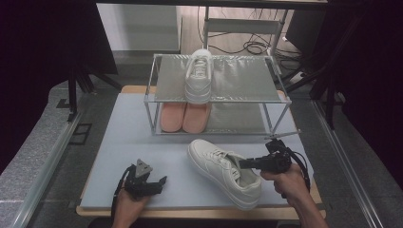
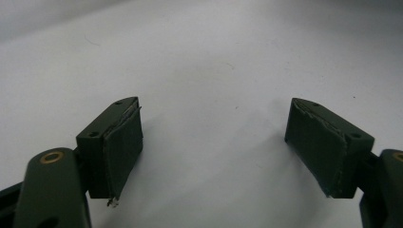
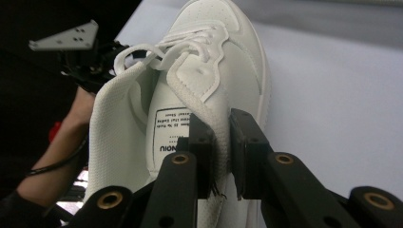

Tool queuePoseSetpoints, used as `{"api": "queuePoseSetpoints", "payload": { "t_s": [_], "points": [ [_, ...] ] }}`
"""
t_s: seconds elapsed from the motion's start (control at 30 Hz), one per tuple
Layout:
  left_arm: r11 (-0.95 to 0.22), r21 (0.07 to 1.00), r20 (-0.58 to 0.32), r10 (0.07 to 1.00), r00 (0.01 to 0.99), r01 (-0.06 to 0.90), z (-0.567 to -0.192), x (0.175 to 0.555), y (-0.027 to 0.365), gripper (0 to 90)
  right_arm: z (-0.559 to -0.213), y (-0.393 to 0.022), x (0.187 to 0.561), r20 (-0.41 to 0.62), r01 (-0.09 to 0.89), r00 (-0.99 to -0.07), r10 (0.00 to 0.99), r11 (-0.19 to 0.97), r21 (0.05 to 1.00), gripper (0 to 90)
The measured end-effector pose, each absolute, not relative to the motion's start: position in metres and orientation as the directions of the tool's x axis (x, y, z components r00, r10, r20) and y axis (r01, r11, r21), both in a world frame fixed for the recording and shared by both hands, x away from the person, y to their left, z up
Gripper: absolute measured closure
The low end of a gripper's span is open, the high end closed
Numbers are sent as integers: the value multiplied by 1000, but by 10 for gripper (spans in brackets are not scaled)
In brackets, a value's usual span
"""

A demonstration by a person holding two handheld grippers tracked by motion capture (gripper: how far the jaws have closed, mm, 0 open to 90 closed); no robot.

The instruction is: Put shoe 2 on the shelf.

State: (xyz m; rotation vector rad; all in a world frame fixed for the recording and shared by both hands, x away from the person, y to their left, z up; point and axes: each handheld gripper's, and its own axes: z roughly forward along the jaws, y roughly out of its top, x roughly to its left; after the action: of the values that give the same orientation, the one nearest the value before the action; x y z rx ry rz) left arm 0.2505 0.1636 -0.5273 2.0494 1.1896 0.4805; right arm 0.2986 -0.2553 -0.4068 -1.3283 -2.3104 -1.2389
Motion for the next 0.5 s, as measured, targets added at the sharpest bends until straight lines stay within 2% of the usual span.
{"api": "queuePoseSetpoints", "payload": {
  "t_s": [0.5],
  "points": [
    [-328, 732, -30, 860, 510, 598, -527, 251, 164, 201, -370, -271, 300, 559, 781, -568, 603, 182, 598, 799]
  ]
}}
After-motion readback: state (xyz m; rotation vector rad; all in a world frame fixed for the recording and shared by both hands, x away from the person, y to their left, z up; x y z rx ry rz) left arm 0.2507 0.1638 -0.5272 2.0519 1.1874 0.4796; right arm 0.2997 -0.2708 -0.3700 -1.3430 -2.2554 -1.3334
